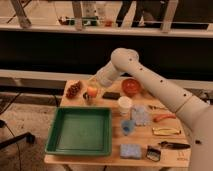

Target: Place apple in tray

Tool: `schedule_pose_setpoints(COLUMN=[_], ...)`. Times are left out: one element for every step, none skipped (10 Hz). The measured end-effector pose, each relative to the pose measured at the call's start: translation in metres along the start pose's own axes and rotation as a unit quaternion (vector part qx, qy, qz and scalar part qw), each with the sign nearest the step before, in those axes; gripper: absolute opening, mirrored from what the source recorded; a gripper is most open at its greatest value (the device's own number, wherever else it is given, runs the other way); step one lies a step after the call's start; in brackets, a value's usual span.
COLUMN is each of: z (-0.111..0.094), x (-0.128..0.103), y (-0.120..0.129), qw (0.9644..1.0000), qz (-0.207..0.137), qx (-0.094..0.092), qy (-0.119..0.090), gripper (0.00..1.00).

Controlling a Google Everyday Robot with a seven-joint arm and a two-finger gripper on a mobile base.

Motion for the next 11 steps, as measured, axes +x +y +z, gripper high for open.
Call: schedule_pose_setpoints(z=[0.002, 0.003, 0.004, 0.008, 0.011, 0.019, 0.029, 0.037, 0.045, 0.054, 0.062], x=[-0.008, -0.019, -0.029, -0.051, -0.064, -0.083, -0.097, -0.105, -0.108, -0.111, -0.108], y=[0.003, 0.008, 0.013, 0.019, 0.021, 0.023, 0.025, 0.027, 0.031, 0.034, 0.039], qw=[1.0, 0.9999, 0.9999, 0.9996, 0.9993, 0.9984, 0.9964, 0.9943, 0.9922, 0.9908, 0.9909], qz=[-0.003, -0.006, -0.01, -0.022, -0.031, -0.05, -0.072, -0.089, -0.104, -0.111, -0.104], qx=[0.003, 0.007, 0.009, 0.013, 0.013, 0.013, 0.011, 0.009, 0.003, -0.001, -0.004], qy=[-0.002, -0.004, -0.005, -0.009, -0.012, -0.024, -0.043, -0.057, -0.069, -0.077, -0.085], gripper=[0.17, 0.17, 0.17, 0.17, 0.17, 0.17, 0.17, 0.17, 0.17, 0.17, 0.17])
